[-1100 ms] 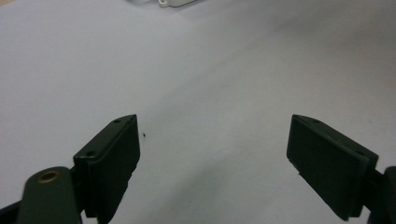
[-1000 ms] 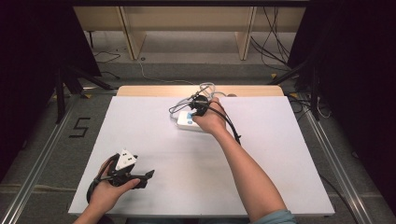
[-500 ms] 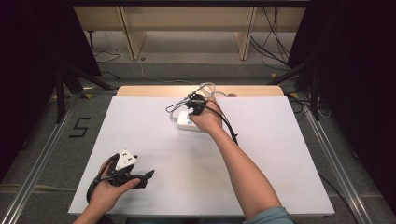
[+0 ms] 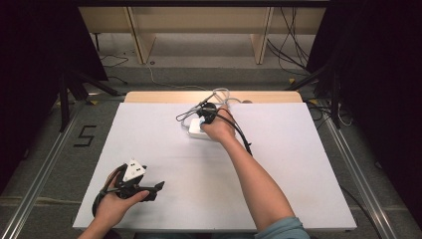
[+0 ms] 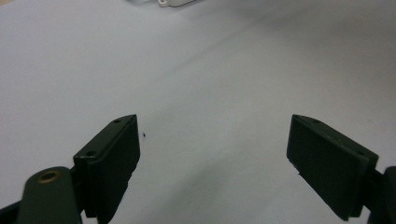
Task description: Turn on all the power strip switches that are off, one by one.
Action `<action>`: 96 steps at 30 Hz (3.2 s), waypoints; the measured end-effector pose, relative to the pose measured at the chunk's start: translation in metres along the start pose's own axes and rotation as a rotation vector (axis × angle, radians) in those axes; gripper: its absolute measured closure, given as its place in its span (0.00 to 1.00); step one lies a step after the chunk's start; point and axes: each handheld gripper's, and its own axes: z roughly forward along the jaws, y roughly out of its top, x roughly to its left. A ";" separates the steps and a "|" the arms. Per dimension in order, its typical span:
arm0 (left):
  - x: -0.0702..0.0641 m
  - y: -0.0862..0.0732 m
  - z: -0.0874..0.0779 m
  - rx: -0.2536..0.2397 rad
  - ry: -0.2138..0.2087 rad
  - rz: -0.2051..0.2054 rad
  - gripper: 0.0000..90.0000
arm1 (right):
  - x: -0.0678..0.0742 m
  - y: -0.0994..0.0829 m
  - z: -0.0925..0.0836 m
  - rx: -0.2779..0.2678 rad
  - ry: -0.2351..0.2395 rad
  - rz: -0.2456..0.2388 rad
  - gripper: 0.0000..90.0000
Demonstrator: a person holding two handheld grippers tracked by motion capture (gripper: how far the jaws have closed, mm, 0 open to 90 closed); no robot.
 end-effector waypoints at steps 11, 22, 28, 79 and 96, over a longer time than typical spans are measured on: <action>0.000 0.000 0.000 -0.001 0.000 -0.001 0.19 | 0.002 0.003 0.005 0.014 0.001 -0.004 1.00; 0.000 0.000 0.000 0.001 -0.001 0.001 0.19 | 0.003 0.004 0.010 0.034 -0.002 -0.002 1.00; 0.000 0.000 0.000 -0.001 0.000 -0.001 0.19 | 0.004 0.004 0.011 0.035 -0.003 -0.004 1.00; 0.000 0.001 0.001 -0.004 -0.001 -0.002 0.19 | 0.012 0.010 0.016 0.106 -0.072 -0.039 1.00; -0.001 0.001 0.001 -0.001 -0.002 0.001 0.19 | 0.013 0.009 0.017 0.102 -0.078 -0.028 1.00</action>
